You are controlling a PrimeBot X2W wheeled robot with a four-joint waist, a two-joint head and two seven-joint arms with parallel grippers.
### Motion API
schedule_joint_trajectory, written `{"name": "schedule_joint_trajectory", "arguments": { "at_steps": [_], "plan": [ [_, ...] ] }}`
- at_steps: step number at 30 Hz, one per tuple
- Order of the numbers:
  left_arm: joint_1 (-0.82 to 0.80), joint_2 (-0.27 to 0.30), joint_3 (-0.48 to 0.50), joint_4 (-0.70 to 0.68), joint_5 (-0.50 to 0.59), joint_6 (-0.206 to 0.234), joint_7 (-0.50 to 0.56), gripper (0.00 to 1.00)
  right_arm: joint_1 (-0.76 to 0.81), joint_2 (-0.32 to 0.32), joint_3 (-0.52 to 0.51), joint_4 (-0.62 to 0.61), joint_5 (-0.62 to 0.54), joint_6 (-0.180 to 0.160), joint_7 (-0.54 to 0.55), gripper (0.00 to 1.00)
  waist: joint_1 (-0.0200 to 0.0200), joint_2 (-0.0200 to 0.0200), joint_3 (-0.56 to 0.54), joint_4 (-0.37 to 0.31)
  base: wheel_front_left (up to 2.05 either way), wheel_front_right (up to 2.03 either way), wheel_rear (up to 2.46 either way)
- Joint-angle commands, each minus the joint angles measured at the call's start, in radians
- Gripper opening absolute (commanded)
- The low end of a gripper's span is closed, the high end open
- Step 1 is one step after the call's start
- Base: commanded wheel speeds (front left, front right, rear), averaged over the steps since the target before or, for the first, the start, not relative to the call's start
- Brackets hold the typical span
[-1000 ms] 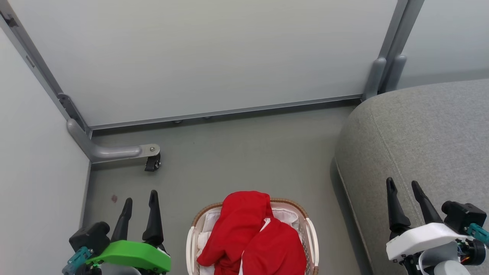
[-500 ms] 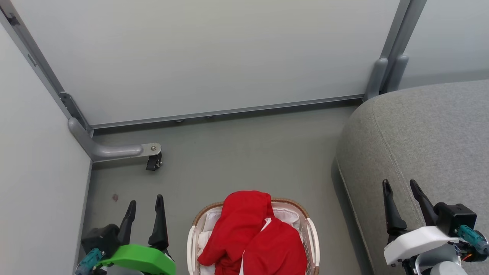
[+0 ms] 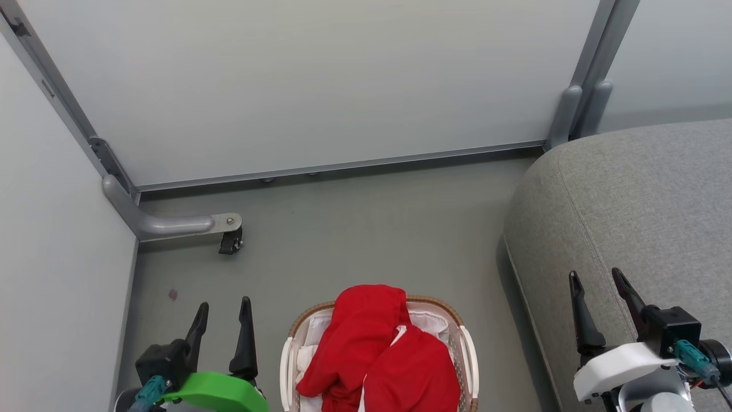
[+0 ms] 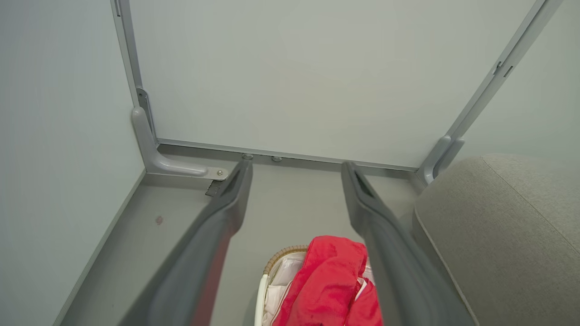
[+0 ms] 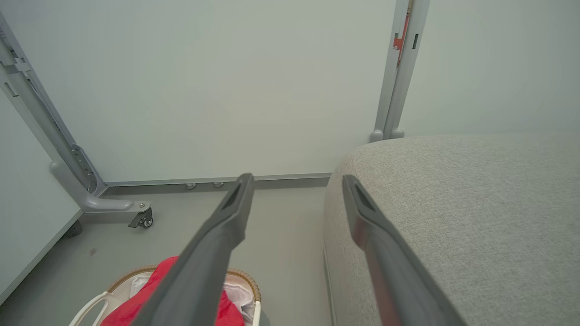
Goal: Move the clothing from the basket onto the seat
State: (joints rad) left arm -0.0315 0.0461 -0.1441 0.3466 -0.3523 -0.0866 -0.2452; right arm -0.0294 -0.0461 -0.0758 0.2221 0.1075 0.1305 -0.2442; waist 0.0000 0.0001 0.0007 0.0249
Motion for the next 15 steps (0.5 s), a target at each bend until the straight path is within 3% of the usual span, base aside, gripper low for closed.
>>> {"name": "schedule_joint_trajectory", "arguments": {
  "at_steps": [1, 15],
  "plan": [
    [0.007, 0.007, -0.004, 0.002, 0.023, 0.005, -0.007, 1.00, 0.015, -0.006, -0.002, 0.002, -0.023, 0.000, -0.009, 1.00, 0.0000, -0.0001, 0.000, 0.000, 0.00, 0.00, 0.00],
    [0.009, 0.007, -0.010, 0.022, 0.066, 0.005, -0.020, 1.00, 0.015, -0.007, 0.000, 0.003, -0.074, 0.000, -0.023, 1.00, 0.0000, -0.0001, 0.004, 0.002, 0.00, 0.00, 0.00]
  ]
}}
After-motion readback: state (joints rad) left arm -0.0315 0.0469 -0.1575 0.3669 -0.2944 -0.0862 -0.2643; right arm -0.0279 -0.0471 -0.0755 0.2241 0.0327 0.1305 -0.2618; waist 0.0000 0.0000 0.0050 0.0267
